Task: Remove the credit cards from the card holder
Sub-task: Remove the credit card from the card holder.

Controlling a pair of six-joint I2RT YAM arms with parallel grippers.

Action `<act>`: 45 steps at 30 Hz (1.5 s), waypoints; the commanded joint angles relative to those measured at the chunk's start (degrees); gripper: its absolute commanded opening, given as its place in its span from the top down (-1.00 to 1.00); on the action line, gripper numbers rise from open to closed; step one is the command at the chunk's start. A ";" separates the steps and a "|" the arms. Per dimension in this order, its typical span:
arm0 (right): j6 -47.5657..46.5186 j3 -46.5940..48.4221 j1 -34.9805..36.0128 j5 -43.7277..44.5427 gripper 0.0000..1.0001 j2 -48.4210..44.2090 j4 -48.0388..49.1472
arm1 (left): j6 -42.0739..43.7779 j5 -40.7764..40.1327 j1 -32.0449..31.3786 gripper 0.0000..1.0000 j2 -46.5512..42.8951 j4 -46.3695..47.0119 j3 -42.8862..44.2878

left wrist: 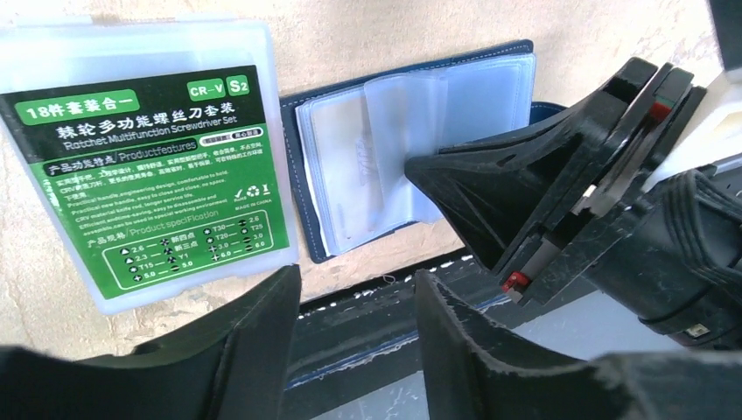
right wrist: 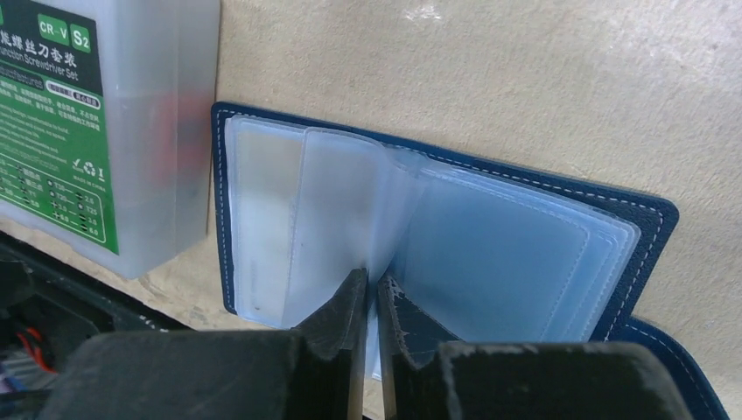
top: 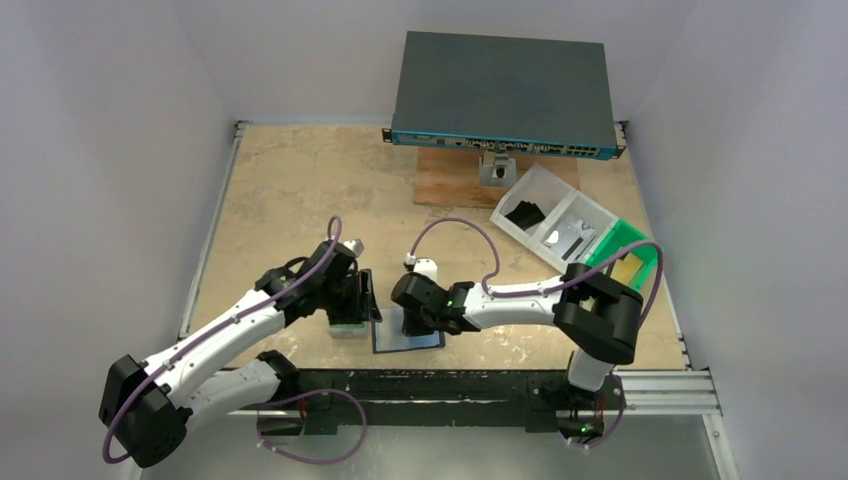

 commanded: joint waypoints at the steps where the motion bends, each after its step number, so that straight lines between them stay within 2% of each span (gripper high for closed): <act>1: 2.54 -6.45 -0.83 -3.16 0.92 0.27 2.34 | -0.06 2.53 0.14 0.11 1.45 3.15 -0.53; 6: 2.59 -11.21 -2.16 -6.50 0.98 -1.33 8.60 | 0.07 3.64 -0.81 0.65 5.00 5.52 -0.81; 9: 2.72 -14.04 -3.41 -8.73 1.00 -2.26 12.57 | 0.12 3.07 -1.71 0.87 7.91 6.99 -0.73; 12: 2.73 -16.07 -4.50 -10.11 1.00 -3.01 15.42 | 0.08 2.49 -2.39 1.00 11.46 8.93 -0.85; 23: 2.31 -19.55 -5.90 -13.05 1.00 -4.31 21.18 | 0.07 2.83 -4.78 1.00 23.90 16.90 -0.93; 25: 1.94 -19.48 -5.88 -13.15 0.91 -5.49 21.50 | -0.09 3.12 -5.31 1.00 24.75 17.60 -0.70; 27: 1.32 -18.69 -5.89 -12.63 0.72 -7.60 20.79 | -0.32 3.24 -5.63 1.00 25.02 17.78 -0.34; 32: 0.45 -15.25 -5.89 -11.00 0.27 -13.43 15.04 | -0.54 3.40 -5.84 1.00 23.62 17.65 0.14; 34: 0.15 -13.56 -5.89 -9.41 0.17 -15.21 11.26 | -0.67 4.18 -5.88 1.00 22.69 18.60 -0.02; 45: 2.38 -11.58 -5.98 2.49 0.15 -27.98 -4.83 | -1.46 6.71 -9.70 1.00 24.63 20.92 5.50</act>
